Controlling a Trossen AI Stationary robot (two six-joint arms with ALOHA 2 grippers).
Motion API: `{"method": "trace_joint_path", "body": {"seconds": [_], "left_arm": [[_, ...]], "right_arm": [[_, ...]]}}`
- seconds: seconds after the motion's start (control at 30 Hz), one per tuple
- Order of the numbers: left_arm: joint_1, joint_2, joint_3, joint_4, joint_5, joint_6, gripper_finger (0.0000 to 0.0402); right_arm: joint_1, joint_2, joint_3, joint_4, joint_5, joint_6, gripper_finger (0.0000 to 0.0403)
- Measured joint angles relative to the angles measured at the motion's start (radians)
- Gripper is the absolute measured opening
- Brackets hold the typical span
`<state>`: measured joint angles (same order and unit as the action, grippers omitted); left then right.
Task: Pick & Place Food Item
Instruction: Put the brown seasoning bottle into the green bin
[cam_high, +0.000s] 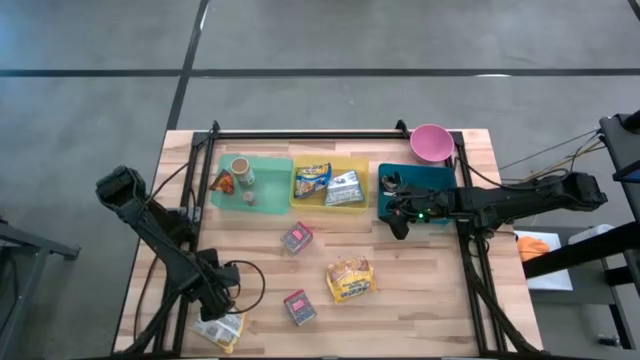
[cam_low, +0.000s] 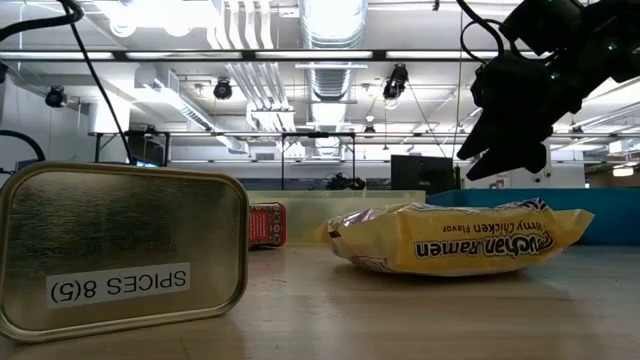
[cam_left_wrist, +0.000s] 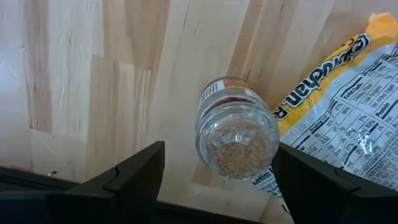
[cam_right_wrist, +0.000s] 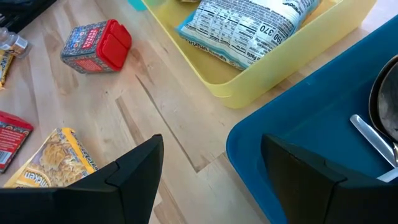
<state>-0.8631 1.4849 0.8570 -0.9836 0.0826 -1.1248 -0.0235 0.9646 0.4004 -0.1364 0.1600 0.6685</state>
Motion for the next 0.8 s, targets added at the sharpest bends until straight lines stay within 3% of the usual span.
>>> {"method": "trace_joint_path", "body": {"seconds": [0.8], "left_arm": [[0.014,-0.003,-0.073,0.098,-0.011,0.02,0.0296]], "right_arm": [[0.0,0.0,0.0,0.008,0.0,-0.018,0.0265]]}}
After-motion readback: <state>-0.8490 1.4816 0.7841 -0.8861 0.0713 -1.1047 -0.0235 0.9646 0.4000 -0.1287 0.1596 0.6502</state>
